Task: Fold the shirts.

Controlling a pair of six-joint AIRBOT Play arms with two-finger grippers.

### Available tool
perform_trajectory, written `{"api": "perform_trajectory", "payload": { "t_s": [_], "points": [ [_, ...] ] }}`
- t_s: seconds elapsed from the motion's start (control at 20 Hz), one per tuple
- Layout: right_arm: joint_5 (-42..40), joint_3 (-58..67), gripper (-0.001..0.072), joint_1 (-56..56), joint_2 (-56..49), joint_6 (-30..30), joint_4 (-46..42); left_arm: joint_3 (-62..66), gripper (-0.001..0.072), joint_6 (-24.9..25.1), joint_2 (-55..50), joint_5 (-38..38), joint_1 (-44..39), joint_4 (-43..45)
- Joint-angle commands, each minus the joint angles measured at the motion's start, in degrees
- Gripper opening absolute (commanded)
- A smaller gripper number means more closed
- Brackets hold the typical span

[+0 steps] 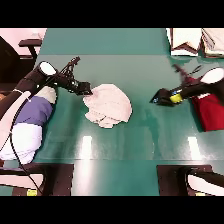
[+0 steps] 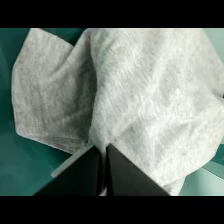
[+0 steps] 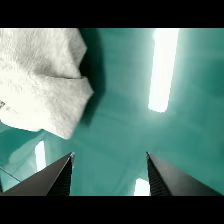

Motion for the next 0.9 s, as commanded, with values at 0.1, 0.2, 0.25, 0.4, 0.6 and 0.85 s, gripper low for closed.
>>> {"api": "perform_trajectory", "payload": {
  "t_s": [0.1, 0.2, 0.25, 0.4, 0.6, 0.85],
  "points": [
    [-12.76, -0.28, 0.0518, 9.86, -14.05, -6.82, 14.10, 1.44, 0.0025, 0.13, -0.02, -2.27, 0.07, 0.68],
    [-13.55, 4.74, 0.0510, 12.09, -18.97, -6.82, 13.97, 1.44, 0.0024, 0.13, -0.02, -2.67, 0.07, 0.68],
    [-13.77, 7.26, 0.0507, 12.85, -21.31, -6.82, 13.97, 1.44, 0.0025, 0.11, -0.02, -2.67, 0.07, 0.68],
    [-13.35, 14.01, 0.0274, 14.19, -26.58, -6.86, 13.51, 1.44, 0.0025, 0.11, -0.02, -3.17, 0.07, 0.68],
    [-8.26, 22.71, 0.0012, 13.97, -27.08, -8.26, 13.25, 1.49, 0.0023, 0.07, 4.07, -3.21, 0.09, 1.07],
    [-0.63, 36.96, 0.0012, 12.15, -10.97, -7.39, 1.99, 11.52, 0.0024, 0.09, 22.64, -8.31, 0.07, 3.26]
  ]
}}
